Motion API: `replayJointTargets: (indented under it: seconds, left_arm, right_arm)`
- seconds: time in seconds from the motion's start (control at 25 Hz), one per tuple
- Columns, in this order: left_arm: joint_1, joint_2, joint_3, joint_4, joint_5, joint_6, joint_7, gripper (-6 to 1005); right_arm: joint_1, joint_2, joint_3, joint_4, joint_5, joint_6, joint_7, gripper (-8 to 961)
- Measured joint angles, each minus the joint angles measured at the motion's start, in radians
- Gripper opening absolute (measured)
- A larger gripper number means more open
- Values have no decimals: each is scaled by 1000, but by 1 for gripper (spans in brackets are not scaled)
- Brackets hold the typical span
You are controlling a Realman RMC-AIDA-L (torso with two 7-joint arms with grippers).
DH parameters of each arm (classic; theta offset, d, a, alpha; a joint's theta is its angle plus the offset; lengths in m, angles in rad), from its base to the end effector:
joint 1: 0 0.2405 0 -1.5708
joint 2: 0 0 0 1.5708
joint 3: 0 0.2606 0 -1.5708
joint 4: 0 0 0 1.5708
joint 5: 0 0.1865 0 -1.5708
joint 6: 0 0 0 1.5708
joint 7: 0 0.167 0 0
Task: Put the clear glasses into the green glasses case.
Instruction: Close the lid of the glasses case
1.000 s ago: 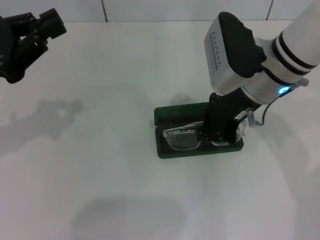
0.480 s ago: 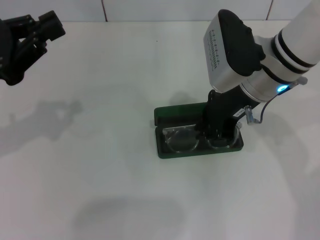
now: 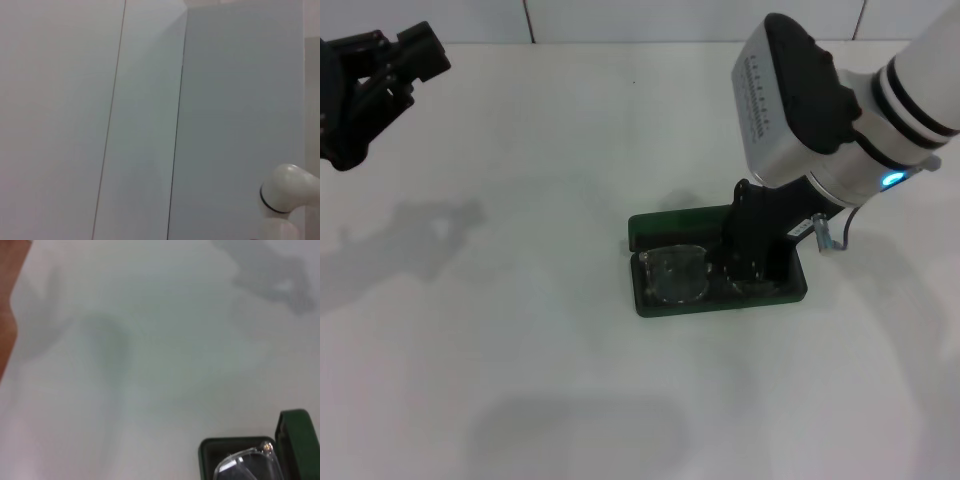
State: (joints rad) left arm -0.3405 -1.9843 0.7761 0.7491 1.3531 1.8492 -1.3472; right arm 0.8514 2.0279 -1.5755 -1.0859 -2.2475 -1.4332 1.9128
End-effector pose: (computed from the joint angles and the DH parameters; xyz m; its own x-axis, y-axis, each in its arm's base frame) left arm -0.2189 0.2863 0.0825 0.5309 0.0105 0.8474 0.3542 -0.9111 -0.2106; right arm 0.1257 0.3505 -0.0744 0.9565 0.1099 0.2702 0.1178 -0.9929 -0.0132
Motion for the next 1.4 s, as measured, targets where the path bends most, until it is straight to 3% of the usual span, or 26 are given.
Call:
replayJointTargets:
  seconds: [0.44,0.68,0.8,1.0,1.16,1.2,1.24,1.4]
  left_arm:
    - [-20,8,0,6,-4,7,-27,125]
    - [-48,7,0,8,-6,4,-75,125]
    - [-71,7,1,4,8,-6,-93,125]
    - [-153,-23,7,-4,153,-87,-107,126]
    - [-269,-75,8,-26,348,-205,-119,126]
    - [-269,-75,8,-26,348,-205,-119,126]
    - [-328,-99,17,-67,440,-279,-115,126]
    - [-388,-102,85,-156,465,-388,-111,126]
  right_arm:
    - [-235,-5,46,-380,20,-65,76,148]
    - [-476,-9,200,-645,288,-68,24,147]
    - [-582,-7,306,-706,411,-59,-21,146]
    - [-695,-10,513,-575,603,-60,-110,144]
    - [-722,-12,735,-342,701,-108,-184,144]
    - [-720,-12,788,-282,709,-129,-208,144]
    - [-717,-12,863,-198,716,-159,-240,144]
    - [-716,-14,1074,-12,718,-237,-342,143]
